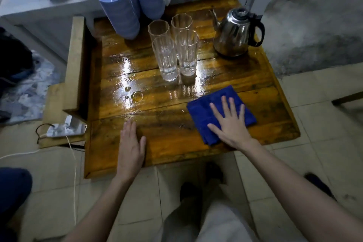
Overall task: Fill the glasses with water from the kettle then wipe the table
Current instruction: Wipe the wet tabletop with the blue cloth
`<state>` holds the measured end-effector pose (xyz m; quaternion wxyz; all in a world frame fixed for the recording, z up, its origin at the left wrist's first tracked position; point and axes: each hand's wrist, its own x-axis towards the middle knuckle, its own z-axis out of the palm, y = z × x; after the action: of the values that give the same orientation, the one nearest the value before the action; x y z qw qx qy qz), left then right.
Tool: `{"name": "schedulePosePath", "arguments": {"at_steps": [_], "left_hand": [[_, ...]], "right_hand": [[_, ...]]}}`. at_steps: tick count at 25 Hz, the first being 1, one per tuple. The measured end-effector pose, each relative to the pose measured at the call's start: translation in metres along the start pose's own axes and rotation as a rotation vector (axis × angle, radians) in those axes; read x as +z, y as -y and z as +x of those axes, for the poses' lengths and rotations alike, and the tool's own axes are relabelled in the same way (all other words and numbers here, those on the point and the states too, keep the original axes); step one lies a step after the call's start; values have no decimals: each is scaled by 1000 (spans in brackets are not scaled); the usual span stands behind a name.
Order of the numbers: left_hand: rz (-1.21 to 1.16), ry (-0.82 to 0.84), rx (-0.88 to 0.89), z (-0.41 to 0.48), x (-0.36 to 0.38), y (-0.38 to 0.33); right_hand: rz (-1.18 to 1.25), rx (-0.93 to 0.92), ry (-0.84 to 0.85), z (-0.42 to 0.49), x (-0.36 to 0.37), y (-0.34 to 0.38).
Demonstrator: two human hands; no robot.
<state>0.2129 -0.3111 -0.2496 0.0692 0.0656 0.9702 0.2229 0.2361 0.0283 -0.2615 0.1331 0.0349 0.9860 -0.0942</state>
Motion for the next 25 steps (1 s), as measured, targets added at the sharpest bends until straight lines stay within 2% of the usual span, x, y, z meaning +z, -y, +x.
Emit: {"name": "schedulePosePath", "arguments": {"at_steps": [3, 5, 7, 9, 10, 12, 16, 20, 25], "left_hand": [[-8, -40, -53, 11, -9, 20], [8, -59, -71, 19, -12, 30], [19, -105, -127, 27, -13, 38], [85, -129, -162, 30, -11, 42], [126, -126, -168, 30, -10, 43], [166, -119, -177, 31, -8, 44], [155, -153, -222, 31, -7, 43], [174, -162, -231, 33, -6, 44], [162, -181, -236, 34, -8, 43]], "right_hand": [[-44, -298, 26, 1, 10, 45], [-9, -367, 38, -2, 10, 59], [135, -222, 17, -3, 6, 70], [266, 91, -14, -2, 3, 82], [263, 206, -25, 0, 4, 89], [167, 256, -56, 5, 11, 100], [-1, 56, -117, 38, 5, 79], [-122, -231, -11, 87, -19, 59], [-82, -360, 9, 99, -7, 129]]}}
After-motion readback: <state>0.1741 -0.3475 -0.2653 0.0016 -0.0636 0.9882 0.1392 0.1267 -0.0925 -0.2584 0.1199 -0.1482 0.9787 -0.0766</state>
